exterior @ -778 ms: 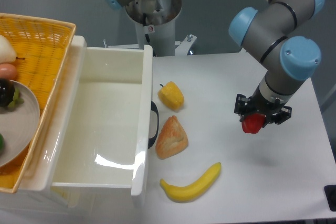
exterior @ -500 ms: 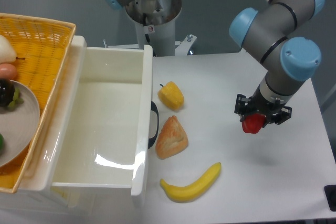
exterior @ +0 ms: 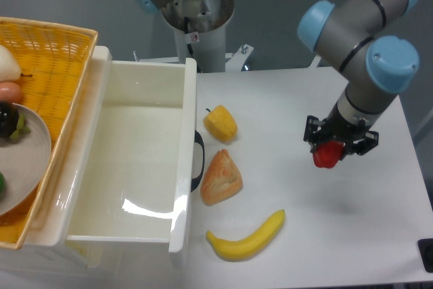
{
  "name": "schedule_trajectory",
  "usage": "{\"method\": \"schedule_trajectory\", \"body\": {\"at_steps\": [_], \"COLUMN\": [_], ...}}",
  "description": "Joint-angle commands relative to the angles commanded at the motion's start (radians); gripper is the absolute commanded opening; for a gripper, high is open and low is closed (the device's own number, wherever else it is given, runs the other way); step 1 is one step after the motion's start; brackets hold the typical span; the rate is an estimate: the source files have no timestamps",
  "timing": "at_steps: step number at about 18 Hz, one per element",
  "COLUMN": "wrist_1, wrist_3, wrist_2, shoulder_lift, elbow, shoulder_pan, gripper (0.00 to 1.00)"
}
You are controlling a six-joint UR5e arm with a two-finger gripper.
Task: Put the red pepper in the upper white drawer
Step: 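Lift the held red pepper up with the gripper, then carry the red pepper over the open white drawer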
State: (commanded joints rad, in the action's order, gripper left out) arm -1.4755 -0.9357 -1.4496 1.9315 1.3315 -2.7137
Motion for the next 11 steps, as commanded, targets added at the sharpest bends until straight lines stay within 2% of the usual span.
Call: {"method": "schedule_trajectory", "body": {"at_steps": [4,7,11], "wrist_1": [-0.049,-0.058,-0.062], "wrist_3": [0.002,0.032,0.092], "wrist_2": [0.043,0.057,0.087], "shoulder_lift": [-0.068,-0.100,-0.147], "elbow": [0.000,0.000,0.000], "shoulder_pan": [0.015,0.037,0.107], "gripper": [0.20,0.20,0.20]}}
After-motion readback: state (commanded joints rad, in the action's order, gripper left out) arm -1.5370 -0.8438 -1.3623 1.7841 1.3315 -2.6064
